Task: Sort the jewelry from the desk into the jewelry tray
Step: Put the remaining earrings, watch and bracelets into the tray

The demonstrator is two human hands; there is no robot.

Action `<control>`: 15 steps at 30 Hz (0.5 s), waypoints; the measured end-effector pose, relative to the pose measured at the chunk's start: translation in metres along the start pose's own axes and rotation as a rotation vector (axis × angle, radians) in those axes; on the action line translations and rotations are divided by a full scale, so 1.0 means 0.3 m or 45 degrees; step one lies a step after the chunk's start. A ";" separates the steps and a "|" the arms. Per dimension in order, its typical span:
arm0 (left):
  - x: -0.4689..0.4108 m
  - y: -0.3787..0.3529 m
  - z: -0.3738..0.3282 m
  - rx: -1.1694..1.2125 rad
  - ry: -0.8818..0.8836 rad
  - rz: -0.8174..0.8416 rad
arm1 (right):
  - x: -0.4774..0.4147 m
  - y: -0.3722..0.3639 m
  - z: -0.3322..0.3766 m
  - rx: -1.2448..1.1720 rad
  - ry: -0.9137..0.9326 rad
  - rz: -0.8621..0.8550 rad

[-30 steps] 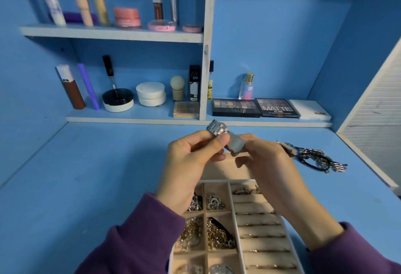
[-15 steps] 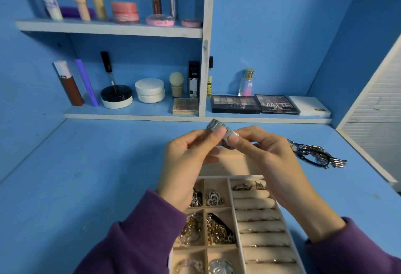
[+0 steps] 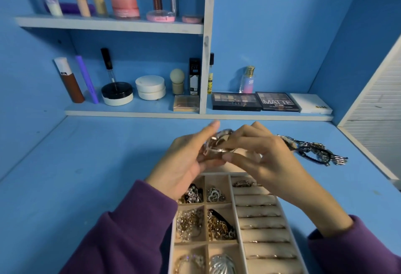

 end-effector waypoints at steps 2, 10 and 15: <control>-0.004 0.008 0.003 -0.021 -0.085 -0.016 | 0.002 -0.001 -0.001 0.079 0.055 -0.008; -0.011 0.009 -0.042 -0.223 -0.263 0.185 | -0.003 0.039 -0.024 -0.860 -0.512 0.059; -0.066 -0.034 -0.049 -0.650 -0.333 0.190 | -0.009 0.044 -0.032 -1.059 -0.675 -0.025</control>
Point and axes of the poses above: each hand's wrist, its own x-axis away from the middle knuckle, its own y-axis out of the back of the hand, z = x × y, the point moved 1 cm from there along -x, towards the middle knuckle, and after that the axes turned 5 degrees about -y, right-handed, at the moved point
